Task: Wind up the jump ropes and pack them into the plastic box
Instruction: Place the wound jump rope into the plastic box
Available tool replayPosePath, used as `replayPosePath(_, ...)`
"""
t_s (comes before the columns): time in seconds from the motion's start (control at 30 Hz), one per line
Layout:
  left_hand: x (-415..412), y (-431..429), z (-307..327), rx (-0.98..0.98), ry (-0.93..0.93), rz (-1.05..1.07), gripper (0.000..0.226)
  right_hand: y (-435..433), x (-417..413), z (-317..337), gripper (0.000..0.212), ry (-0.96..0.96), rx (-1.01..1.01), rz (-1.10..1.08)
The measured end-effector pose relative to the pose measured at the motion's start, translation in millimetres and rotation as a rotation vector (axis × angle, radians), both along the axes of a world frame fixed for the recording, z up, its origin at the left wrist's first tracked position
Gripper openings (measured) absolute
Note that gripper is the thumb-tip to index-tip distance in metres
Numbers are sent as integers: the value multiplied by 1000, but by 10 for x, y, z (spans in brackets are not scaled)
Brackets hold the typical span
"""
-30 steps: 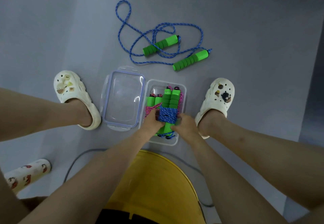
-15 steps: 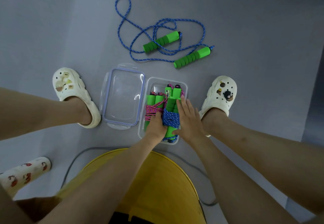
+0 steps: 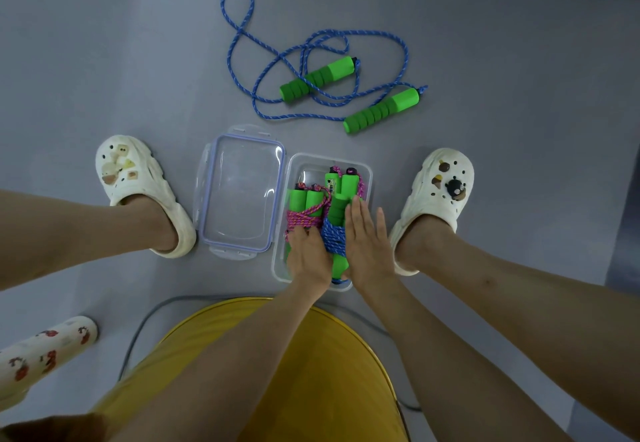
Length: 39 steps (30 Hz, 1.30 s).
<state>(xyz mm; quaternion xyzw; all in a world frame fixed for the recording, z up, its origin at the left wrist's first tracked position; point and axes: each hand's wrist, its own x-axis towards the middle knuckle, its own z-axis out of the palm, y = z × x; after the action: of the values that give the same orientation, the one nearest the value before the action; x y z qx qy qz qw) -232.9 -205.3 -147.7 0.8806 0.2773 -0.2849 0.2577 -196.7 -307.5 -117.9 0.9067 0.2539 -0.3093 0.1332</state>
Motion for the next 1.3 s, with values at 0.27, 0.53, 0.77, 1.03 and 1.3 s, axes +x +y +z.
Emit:
replayPosePath(0.27,112,153,-103,-191,80,-24,40,57,44,-2,120,62,68,-9)
replayPosePath(0.53,265,238,-74,-210,168,-212,58,202,-25,-54,98,40,78,-72)
replayPosePath(0.77,416,397,126,-366,232,-233,37,157,177,115,100,269,371,-334)
replayPosePath(1.03,1118,698,411,-182,12,-211,15,217,1035,338,56,151,584,-765)
replayPosePath(1.3,1919,1005,225,62,-157,-382,27,473,1727,-63,66,360,656,-1072)
